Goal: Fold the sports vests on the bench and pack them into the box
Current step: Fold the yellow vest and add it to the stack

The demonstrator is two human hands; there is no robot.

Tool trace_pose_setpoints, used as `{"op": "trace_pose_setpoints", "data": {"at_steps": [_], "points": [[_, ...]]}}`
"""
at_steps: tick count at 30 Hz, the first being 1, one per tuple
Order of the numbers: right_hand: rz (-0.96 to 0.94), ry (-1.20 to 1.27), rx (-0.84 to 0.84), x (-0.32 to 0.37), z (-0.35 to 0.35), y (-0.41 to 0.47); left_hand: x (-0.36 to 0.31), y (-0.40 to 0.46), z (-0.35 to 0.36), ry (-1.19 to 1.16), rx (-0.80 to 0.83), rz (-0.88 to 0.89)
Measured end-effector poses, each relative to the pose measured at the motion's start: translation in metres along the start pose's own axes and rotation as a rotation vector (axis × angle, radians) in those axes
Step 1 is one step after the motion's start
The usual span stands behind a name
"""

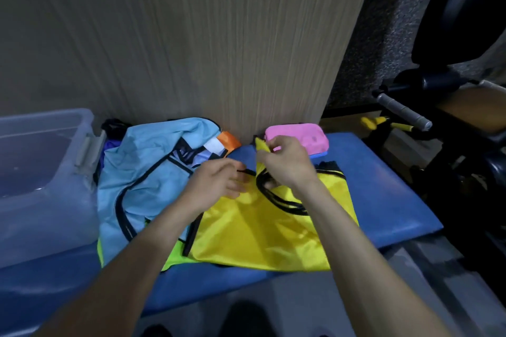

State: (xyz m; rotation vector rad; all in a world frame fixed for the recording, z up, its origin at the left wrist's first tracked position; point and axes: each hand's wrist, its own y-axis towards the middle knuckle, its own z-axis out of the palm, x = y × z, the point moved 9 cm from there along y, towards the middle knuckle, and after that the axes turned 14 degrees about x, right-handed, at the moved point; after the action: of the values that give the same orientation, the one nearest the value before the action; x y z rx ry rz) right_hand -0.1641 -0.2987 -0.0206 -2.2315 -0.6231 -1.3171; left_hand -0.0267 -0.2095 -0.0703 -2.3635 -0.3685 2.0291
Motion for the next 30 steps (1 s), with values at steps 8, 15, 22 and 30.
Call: {"op": "trace_pose_setpoints", "data": {"at_steps": [8,15,22,30], "points": [[0.076,-0.037,0.449,-0.014,0.087,0.008,0.02,0.004,-0.031,0.186,-0.116,-0.099],[-0.047,-0.429,0.166,-0.041,0.022,0.024,0.026,0.01,-0.025,0.459,-0.111,-0.145],[-0.193,-0.822,0.054,-0.045,0.032,0.027,0.0,0.001,-0.015,0.66,-0.182,0.038],[-0.218,-0.627,0.046,-0.049,0.026,0.038,-0.005,0.008,-0.016,0.784,-0.282,0.033]]}}
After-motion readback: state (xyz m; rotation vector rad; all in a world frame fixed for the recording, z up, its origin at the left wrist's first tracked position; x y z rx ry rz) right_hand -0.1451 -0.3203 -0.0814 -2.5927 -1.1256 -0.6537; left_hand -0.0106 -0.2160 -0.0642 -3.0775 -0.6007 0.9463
